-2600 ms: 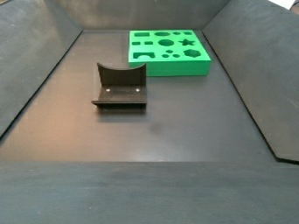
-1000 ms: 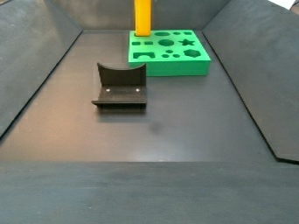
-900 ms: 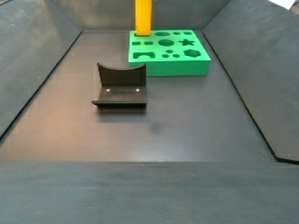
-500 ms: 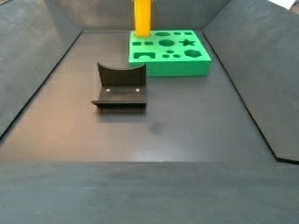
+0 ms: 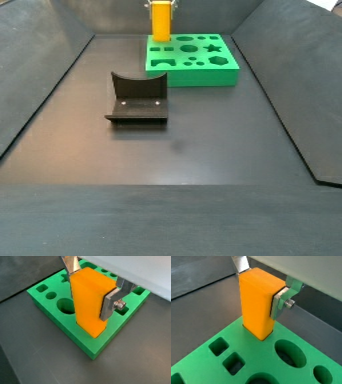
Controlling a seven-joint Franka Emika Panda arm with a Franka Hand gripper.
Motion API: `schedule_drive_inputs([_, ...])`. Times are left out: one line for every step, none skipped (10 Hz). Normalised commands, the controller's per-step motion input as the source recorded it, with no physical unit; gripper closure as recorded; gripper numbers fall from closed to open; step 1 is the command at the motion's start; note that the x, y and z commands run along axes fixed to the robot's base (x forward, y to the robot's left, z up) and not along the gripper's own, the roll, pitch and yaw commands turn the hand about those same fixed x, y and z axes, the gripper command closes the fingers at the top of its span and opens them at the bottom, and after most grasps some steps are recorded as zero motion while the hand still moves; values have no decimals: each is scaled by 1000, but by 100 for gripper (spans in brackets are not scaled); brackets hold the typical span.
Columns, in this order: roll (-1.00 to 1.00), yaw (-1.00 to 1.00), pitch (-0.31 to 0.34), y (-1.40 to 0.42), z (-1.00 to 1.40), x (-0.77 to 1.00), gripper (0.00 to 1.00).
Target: Insert the rectangle object.
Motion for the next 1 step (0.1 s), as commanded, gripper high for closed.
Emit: schedule_drive_inputs([117, 149, -44, -174, -66, 0, 100])
